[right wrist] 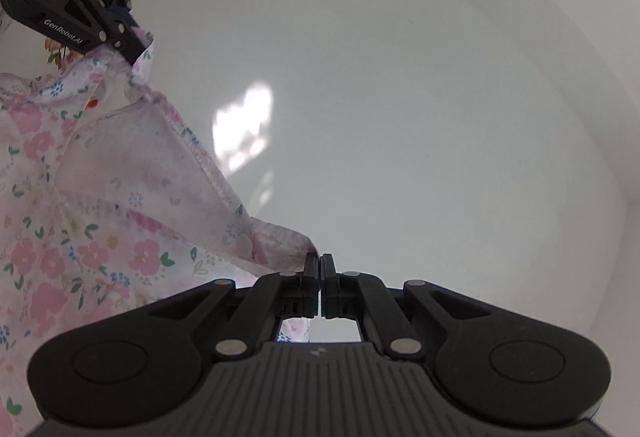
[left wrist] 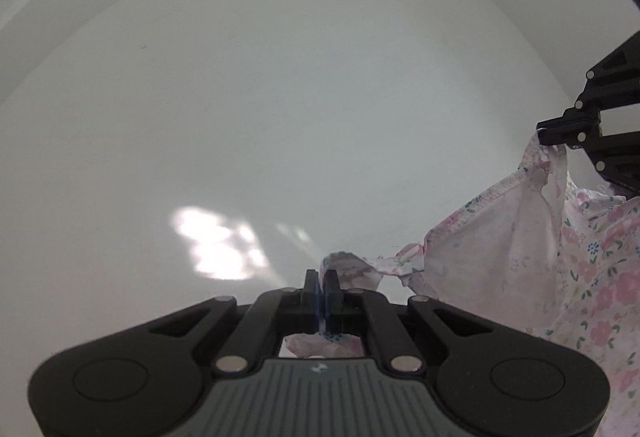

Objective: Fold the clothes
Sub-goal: 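Lift the dress up with both grippers and shake it out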

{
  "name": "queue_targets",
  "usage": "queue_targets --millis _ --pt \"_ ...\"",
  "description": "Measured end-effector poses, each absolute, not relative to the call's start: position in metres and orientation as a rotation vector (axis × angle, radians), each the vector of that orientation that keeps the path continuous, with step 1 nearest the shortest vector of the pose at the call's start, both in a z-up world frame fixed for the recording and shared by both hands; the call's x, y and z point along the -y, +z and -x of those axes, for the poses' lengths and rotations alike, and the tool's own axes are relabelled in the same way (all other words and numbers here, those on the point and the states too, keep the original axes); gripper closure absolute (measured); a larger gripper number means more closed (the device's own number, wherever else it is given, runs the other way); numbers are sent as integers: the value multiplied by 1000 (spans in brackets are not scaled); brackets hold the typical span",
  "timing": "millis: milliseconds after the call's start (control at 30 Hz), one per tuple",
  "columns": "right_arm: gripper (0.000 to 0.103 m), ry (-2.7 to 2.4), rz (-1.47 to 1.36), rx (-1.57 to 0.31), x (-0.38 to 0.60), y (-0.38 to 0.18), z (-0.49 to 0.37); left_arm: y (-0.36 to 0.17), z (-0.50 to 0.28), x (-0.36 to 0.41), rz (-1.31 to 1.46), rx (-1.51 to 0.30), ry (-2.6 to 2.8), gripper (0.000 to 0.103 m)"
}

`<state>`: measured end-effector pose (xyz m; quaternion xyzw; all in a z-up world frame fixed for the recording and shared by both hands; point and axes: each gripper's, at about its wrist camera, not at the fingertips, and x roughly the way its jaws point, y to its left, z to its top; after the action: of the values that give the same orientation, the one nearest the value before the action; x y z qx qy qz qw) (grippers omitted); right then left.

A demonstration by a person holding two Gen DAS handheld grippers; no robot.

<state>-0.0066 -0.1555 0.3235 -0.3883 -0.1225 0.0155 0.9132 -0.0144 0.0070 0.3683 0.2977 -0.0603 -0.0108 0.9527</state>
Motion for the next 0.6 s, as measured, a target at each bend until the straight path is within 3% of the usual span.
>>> queue_targets --millis 167,300,400,500,600 --pt "103 12 763 313 146 328 -36 379 -13 -7 -640 250 54 102" --pt "103 -28 750 465 147 366 0 414 39 -12 -576 423 90 101" --pt "103 -24 713 518 158 373 42 407 86 -11 -594 500 126 101" --pt "103 10 705 493 170 349 77 373 120 -12 -576 439 141 101" --pt "103 71 732 367 181 291 100 303 139 -13 -553 213 83 94"
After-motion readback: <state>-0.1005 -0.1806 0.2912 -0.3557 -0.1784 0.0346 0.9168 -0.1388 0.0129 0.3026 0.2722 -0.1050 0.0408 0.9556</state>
